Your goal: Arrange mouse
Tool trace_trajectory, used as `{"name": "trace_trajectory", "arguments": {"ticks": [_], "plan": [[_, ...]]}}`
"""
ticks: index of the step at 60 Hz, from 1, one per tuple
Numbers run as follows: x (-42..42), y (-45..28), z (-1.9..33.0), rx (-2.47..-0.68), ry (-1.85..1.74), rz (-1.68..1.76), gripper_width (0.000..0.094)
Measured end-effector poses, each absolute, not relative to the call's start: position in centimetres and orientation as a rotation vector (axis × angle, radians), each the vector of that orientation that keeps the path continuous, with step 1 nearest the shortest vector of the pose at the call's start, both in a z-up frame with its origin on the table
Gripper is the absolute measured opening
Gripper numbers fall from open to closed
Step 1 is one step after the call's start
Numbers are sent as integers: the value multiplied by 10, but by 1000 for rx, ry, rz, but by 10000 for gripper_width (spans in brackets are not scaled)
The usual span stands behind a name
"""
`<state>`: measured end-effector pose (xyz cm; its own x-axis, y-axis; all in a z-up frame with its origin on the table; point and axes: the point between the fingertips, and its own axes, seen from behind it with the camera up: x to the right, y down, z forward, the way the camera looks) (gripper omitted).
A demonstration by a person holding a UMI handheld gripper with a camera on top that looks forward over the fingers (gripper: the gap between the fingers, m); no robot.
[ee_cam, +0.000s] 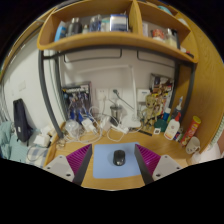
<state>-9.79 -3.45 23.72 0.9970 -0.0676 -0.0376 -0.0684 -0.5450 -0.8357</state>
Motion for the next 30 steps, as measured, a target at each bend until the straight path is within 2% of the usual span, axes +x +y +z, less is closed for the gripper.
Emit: {"name": "trace_trajectory", "arguments": {"ticks": [6,11,18,30], "plan": [[-111,-58,280,-2086,104,4,856],[-122,-76,302,-2068,82,-2,857],[-137,-97,318,-2050,47,-11,860],[-146,-127,325,-2050,32,-39,860]]}}
